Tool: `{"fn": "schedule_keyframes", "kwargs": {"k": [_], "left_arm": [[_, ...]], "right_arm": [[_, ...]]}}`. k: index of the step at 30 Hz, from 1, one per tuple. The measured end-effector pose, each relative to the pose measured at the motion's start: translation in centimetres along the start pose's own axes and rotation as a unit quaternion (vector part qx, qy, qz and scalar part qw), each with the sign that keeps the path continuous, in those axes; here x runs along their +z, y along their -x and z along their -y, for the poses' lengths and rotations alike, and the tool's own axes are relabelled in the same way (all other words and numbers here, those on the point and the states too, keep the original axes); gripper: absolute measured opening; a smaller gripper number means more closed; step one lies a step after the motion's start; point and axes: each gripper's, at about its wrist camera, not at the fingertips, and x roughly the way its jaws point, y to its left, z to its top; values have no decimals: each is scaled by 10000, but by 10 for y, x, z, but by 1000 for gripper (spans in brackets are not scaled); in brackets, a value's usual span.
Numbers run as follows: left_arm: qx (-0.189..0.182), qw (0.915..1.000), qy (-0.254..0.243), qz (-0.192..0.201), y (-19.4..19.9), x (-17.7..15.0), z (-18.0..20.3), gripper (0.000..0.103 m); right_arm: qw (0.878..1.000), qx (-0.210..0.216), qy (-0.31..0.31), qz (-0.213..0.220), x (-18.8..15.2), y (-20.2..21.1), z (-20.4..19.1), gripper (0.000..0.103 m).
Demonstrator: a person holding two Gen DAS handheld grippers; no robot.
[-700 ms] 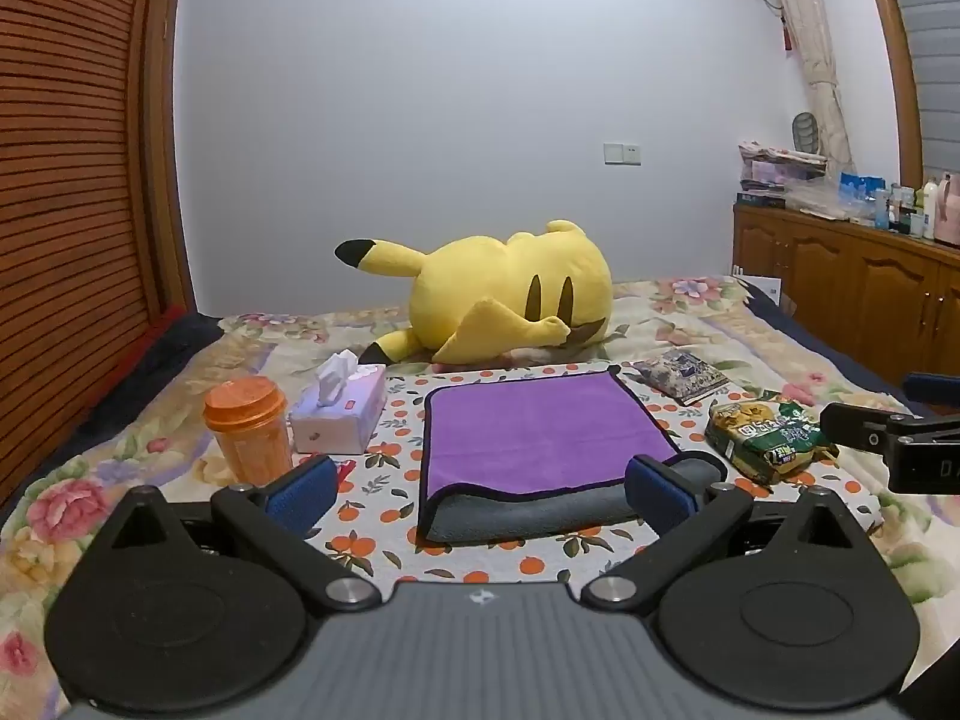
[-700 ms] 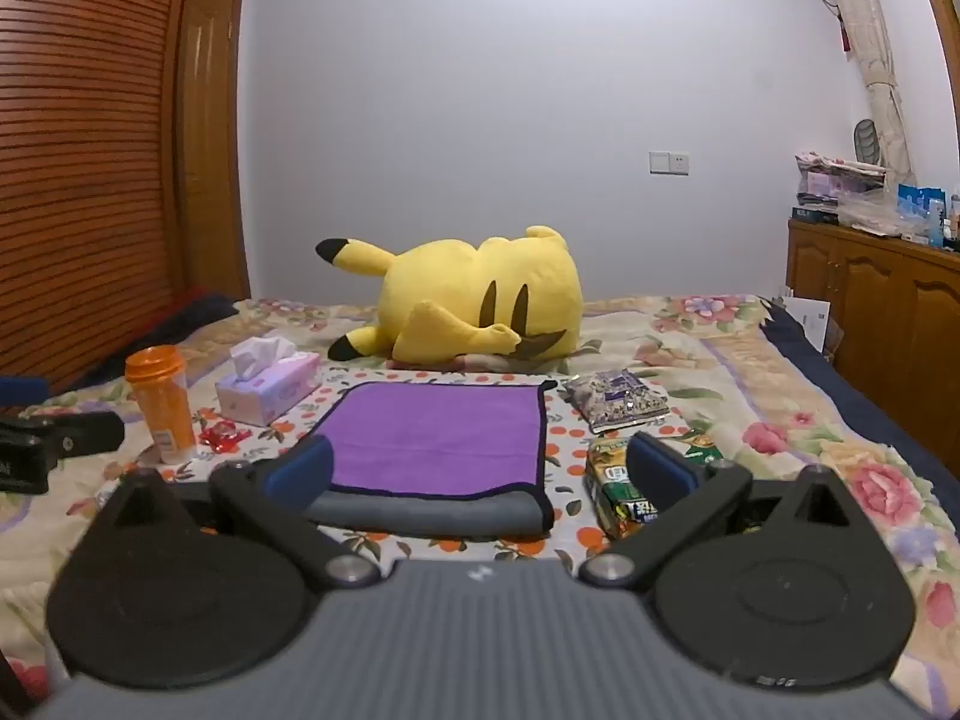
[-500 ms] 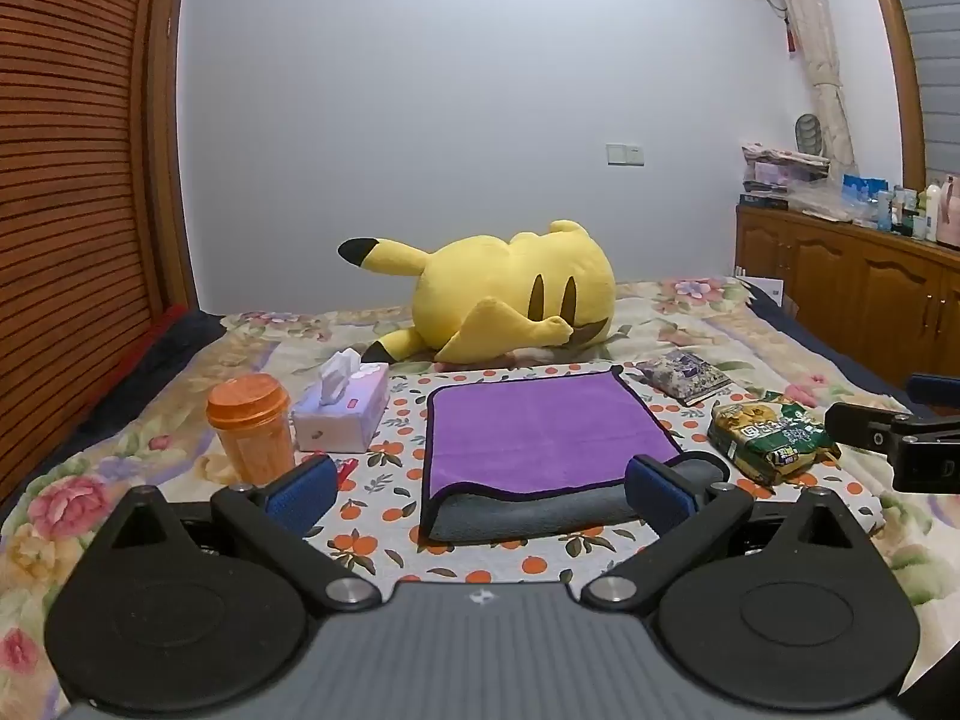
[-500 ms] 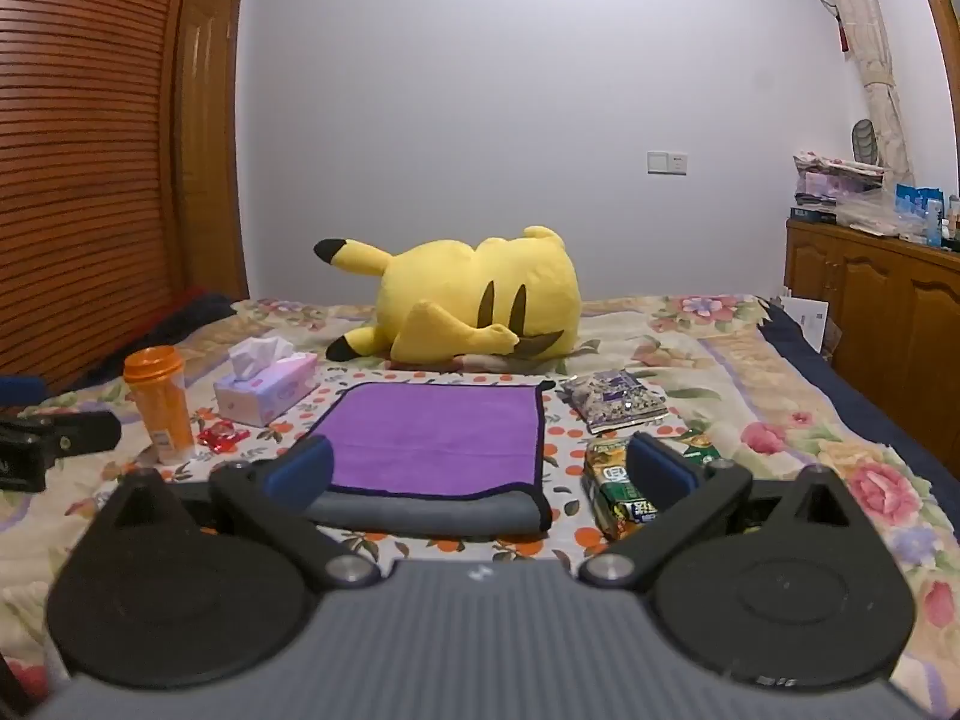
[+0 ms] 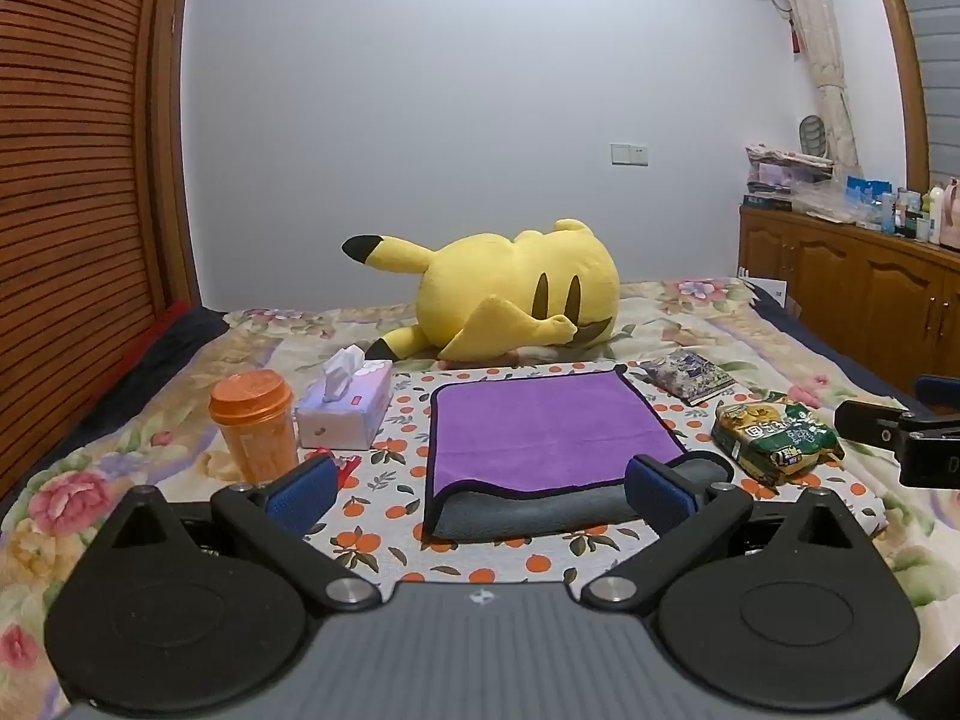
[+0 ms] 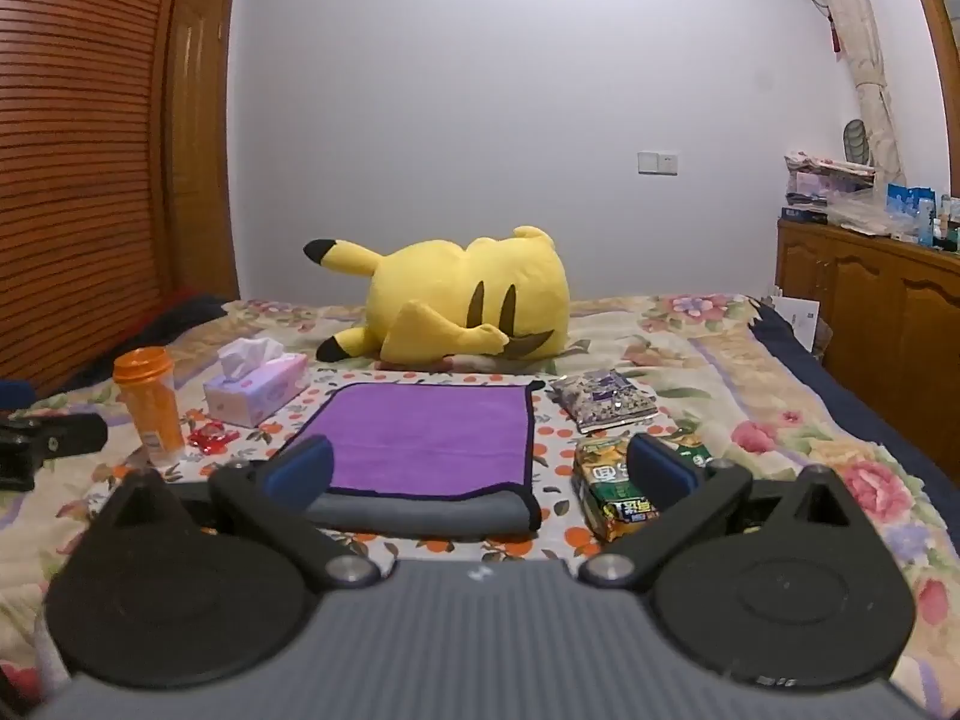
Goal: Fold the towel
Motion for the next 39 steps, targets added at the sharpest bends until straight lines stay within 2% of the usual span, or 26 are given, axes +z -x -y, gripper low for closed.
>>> {"fn": "schedule_keyframes", "kwargs": {"k": [39], "left_arm": [[5,10000,8,-1,-1,-2,-5,103]], "right_arm": [[10000,-36,13,-16,-1,3,0,103]]}}
